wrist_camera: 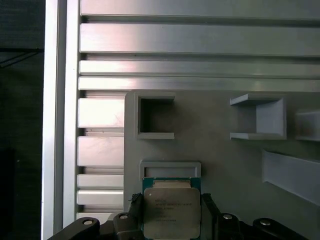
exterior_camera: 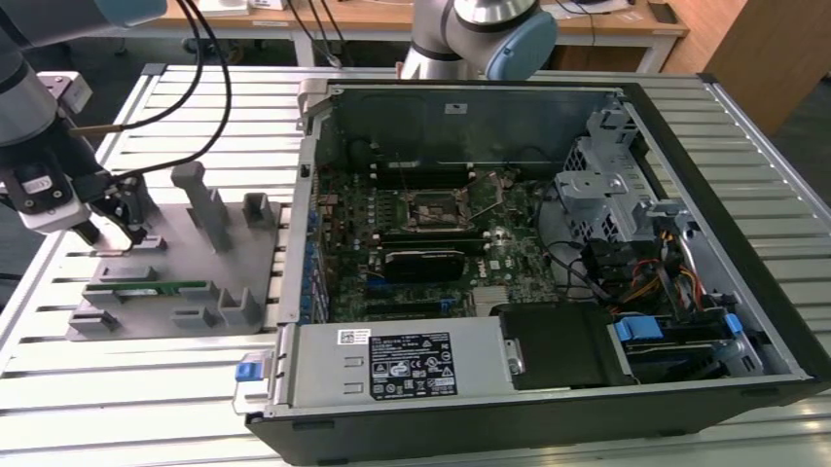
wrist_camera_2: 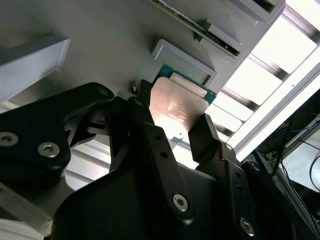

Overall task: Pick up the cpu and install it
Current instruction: 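Pick up the cpu and move it towards the insertion slot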

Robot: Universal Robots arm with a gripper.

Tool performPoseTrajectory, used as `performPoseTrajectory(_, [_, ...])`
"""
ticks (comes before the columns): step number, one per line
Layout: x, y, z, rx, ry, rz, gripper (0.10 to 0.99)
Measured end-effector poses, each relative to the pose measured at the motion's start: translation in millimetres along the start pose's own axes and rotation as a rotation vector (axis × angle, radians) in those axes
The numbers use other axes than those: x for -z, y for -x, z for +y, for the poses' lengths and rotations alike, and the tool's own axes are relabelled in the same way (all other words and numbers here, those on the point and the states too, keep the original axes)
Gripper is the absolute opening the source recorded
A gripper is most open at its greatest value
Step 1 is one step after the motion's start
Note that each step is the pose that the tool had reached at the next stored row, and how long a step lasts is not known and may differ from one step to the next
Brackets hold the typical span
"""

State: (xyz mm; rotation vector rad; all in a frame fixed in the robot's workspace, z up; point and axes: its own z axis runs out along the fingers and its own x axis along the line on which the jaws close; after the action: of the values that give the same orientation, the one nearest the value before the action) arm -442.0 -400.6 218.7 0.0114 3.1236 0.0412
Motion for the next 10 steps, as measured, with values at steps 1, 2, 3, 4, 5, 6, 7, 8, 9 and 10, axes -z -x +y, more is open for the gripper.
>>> performPoseTrajectory(1, [0.3, 0.0, 0.0, 0.0, 0.0, -0.0001, 0.541])
performPoseTrajectory(2, [0.5, 0.1, 0.0, 0.0, 0.0, -0.0002, 0.541])
performPoseTrajectory(3, [0.8, 0.1, 0.0, 0.0, 0.0, -0.0003, 0.541])
performPoseTrajectory(4, [1.0, 0.0, 0.0, 0.0, 0.0, -0.0002, 0.541])
performPoseTrajectory(5, [1.3, 0.0, 0.0, 0.0, 0.0, 0.0, 0.541])
performPoseTrajectory(6, [1.5, 0.1, 0.0, 0.0, 0.0, -0.0001, 0.541])
performPoseTrajectory(7, [1.6, 0.1, 0.1, 0.0, 0.0, -0.0001, 0.541])
performPoseTrajectory(8, [1.6, 0.1, 0.0, 0.0, 0.0, -0.0002, 0.541])
performPoseTrajectory(9, [1.8, 0.1, 0.1, 0.0, 0.0, -0.0002, 0.541])
performPoseTrajectory(10, [2.0, 0.1, 0.1, 0.0, 0.0, 0.0, 0.541])
